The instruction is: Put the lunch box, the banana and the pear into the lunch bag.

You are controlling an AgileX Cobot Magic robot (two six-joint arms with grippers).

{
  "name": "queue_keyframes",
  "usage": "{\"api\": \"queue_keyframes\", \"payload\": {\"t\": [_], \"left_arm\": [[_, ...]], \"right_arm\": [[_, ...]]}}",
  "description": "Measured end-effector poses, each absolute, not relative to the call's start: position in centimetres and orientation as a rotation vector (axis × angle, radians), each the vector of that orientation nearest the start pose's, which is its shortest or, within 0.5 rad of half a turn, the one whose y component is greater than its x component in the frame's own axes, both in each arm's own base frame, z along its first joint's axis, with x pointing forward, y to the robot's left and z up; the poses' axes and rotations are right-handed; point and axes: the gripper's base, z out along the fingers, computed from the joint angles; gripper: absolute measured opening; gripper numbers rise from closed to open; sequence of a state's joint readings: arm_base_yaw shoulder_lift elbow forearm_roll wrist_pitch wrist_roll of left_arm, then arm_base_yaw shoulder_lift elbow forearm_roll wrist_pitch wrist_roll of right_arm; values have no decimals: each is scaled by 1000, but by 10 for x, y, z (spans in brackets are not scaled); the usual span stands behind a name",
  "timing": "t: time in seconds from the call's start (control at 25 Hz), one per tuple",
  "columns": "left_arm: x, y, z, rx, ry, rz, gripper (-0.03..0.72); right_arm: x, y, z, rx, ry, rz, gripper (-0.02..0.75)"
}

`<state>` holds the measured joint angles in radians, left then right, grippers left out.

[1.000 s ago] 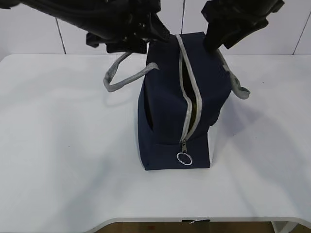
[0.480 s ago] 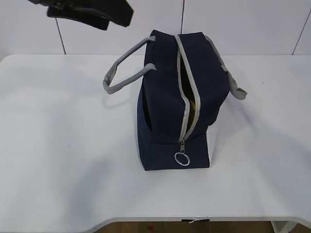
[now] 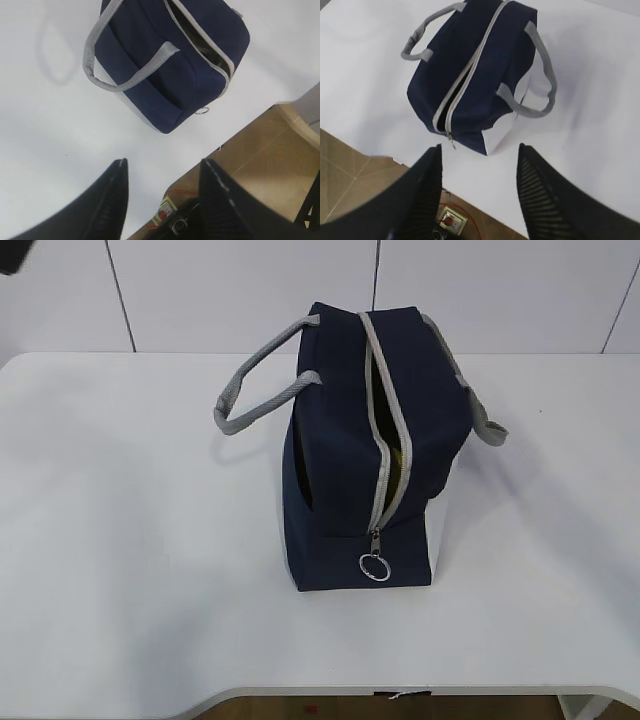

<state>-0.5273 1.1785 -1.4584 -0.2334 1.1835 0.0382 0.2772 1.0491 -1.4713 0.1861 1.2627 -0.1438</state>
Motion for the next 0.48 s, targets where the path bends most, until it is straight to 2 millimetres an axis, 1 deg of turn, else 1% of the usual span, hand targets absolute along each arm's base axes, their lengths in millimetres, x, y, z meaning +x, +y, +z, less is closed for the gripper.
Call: {"api": "queue_keyframes", "payload": {"t": [0.16,0.28,0.4,0.48], "left_arm": [[149,-109,458,661,2305,-537,352],[129,-98,468,640,2258,-550,352],[112,-88,477,620,2207,-566,352],[101,-82,481,608,2180,-576,352]], "right_arm": [[119,51,446,-511,2280,302,395],[95,44,432,-511,2274,302,396],[74,40,422,-511,2249,330,396],[64,38,418,-512,2236,346,396]]}}
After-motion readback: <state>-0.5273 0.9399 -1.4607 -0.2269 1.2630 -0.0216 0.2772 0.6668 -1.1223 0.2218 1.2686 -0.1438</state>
